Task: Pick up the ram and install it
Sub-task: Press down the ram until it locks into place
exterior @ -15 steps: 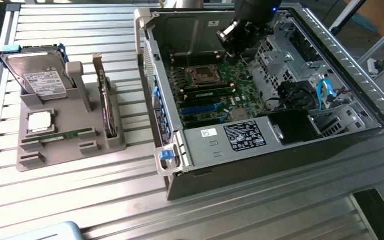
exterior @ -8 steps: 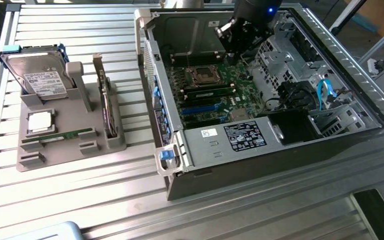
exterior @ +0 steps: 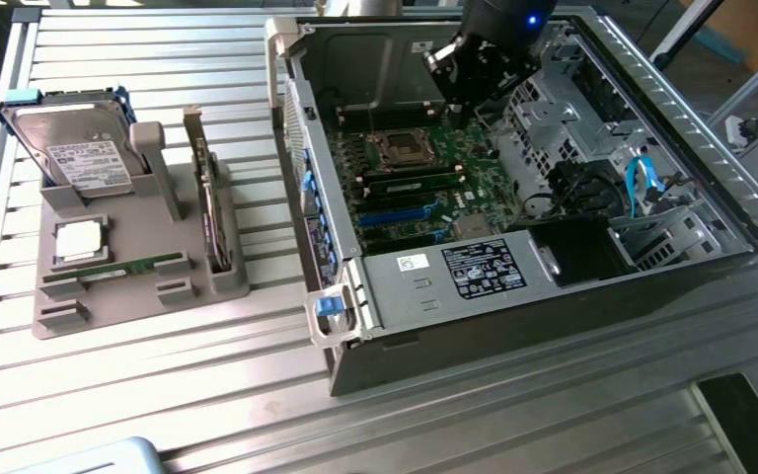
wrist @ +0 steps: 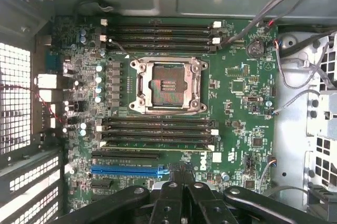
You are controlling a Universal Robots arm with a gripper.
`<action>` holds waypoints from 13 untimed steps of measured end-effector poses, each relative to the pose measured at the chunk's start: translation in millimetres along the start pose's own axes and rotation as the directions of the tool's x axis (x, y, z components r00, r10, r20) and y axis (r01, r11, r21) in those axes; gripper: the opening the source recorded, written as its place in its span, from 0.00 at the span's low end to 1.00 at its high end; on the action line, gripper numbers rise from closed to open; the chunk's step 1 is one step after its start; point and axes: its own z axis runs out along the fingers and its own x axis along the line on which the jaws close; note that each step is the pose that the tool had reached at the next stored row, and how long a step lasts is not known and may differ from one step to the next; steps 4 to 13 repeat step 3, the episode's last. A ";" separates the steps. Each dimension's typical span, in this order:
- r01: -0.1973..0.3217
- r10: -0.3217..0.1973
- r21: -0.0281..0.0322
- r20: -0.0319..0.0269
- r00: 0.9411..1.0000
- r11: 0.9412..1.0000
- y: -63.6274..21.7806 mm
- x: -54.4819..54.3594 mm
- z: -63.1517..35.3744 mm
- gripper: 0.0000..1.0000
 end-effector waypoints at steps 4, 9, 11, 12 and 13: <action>0.000 0.000 0.000 0.000 1.000 1.000 0.0 0.0 0.0 0.11; 0.000 0.000 0.000 0.000 1.000 1.000 0.0 0.0 0.0 0.11; 0.000 0.000 0.000 0.000 1.000 1.000 0.0 0.0 0.0 0.11; 0.000 0.000 0.000 0.000 1.000 1.000 0.0 0.0 0.0 0.11; 0.000 0.000 0.000 0.000 1.000 1.000 0.0 0.0 0.0 0.11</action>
